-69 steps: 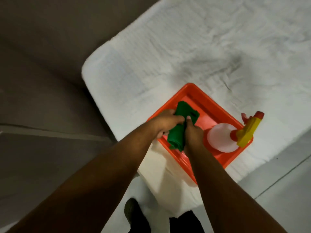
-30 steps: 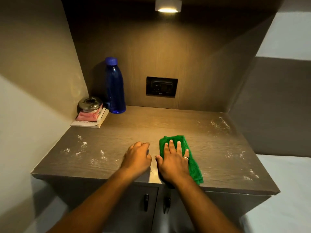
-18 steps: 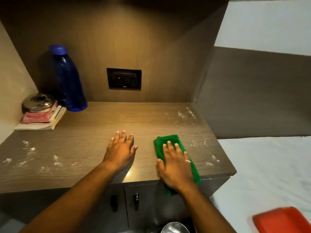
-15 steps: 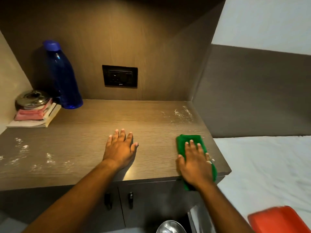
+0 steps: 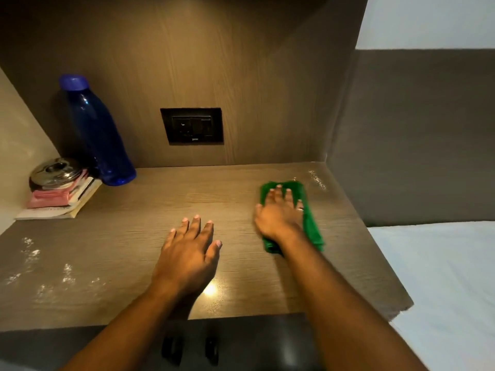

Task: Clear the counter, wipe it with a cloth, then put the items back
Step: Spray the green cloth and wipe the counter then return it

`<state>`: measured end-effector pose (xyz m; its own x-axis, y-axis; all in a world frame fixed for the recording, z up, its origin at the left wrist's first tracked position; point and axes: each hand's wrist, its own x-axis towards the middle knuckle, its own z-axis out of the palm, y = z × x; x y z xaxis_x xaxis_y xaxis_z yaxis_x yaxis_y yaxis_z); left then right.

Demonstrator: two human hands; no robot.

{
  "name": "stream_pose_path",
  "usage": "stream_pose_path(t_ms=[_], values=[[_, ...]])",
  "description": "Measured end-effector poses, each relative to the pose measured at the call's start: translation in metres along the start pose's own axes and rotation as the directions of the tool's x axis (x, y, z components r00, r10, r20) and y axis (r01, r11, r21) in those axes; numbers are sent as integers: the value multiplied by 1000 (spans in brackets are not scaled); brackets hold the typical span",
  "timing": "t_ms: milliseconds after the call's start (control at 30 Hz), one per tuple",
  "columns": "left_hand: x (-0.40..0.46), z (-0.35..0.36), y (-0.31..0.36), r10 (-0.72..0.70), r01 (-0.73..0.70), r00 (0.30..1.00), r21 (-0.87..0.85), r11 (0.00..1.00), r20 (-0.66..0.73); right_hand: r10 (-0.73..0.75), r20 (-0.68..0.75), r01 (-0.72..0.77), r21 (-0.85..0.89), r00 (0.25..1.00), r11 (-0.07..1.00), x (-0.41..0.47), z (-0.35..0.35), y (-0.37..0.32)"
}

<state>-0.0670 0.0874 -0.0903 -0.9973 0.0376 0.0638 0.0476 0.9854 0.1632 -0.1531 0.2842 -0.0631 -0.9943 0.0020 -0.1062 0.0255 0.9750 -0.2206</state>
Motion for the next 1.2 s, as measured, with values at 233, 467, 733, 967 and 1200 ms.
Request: stream_pose_path(t_ms=[233,467,733,967,1200], values=[[2,-5,2,-6,5,1000,26,1000,26,-274,-30,274,-17,961,962,-53,17,26],[2,-5,2,7,-9,999,32,999,41,41,-93,-43,-24,995,999,-6,-11,103],[3,1,-1,9,-9,1000,31,999,-4,223,-65,-222,21,973,975,94,-21,55],[4,-3,-1,-42,42,999,-2,999,6,-368,32,370,-42,929,928,50,15,-49],[4,-10,3,-106,106,994,18,994,22,-146,-20,144,-69,989,987,68,-24,99]])
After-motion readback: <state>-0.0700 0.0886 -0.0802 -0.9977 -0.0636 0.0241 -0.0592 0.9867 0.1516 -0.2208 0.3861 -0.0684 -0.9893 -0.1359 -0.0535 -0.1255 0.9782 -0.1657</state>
